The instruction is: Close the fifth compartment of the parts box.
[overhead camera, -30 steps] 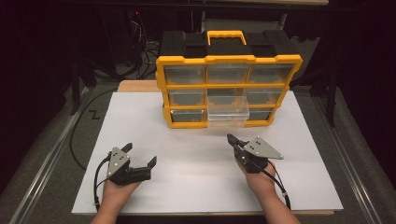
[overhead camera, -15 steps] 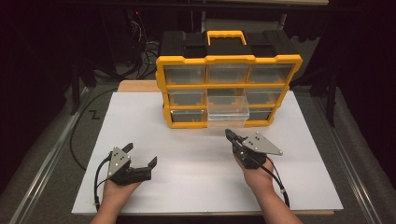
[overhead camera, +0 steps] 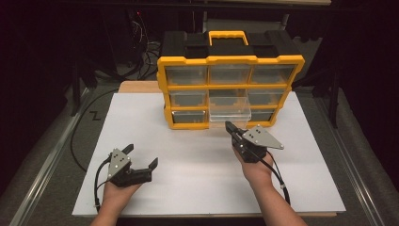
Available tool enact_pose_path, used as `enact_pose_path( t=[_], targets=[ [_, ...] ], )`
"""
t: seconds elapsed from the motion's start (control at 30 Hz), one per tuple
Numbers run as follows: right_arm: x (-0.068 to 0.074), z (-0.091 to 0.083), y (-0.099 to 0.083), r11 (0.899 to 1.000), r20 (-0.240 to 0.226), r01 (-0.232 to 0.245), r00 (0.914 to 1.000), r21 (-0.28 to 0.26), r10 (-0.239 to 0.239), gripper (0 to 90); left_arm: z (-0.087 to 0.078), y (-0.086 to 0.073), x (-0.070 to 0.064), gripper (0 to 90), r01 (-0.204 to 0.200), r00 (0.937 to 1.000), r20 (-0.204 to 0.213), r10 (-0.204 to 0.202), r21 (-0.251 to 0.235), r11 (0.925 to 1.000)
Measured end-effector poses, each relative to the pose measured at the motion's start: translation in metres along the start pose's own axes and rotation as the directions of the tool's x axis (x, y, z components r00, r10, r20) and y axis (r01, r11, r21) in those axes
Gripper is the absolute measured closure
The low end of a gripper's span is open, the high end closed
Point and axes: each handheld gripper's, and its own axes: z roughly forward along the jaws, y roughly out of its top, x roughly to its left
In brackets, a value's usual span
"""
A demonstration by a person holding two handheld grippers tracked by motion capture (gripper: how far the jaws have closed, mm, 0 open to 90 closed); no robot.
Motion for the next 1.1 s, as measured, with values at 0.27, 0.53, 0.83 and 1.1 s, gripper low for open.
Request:
enact_pose_path(
  t=[0.27,0.53,0.83,1.1],
  targets=[
    [0.0,0.001,0.006,1.0,0.013,0.001,0.9999,-0.015,-0.001,90.0,0.0,0.0,0.0,0.3,0.002,1.0,-0.003,-0.002,-0.004,1.0],
    [-0.002,0.001,0.008,1.0,0.026,0.002,0.9997,-0.02,-0.001,90.0,-0.001,0.0,0.0,0.3,0.003,1.0,-0.003,-0.003,-0.011,0.9999],
    [-0.008,0.001,0.009,1.0,0.047,0.002,0.9989,-0.019,-0.002,90.0,-0.002,0.001,0.0,0.3,0.003,1.0,-0.001,-0.003,-0.008,1.0],
    [-0.008,0.005,0.012,1.0,0.051,0.014,0.9986,-0.01,-0.013,90.0,-0.002,0.001,0.0,0.3,0.007,1.0,0.002,-0.007,-0.012,0.9999]
  ],
)
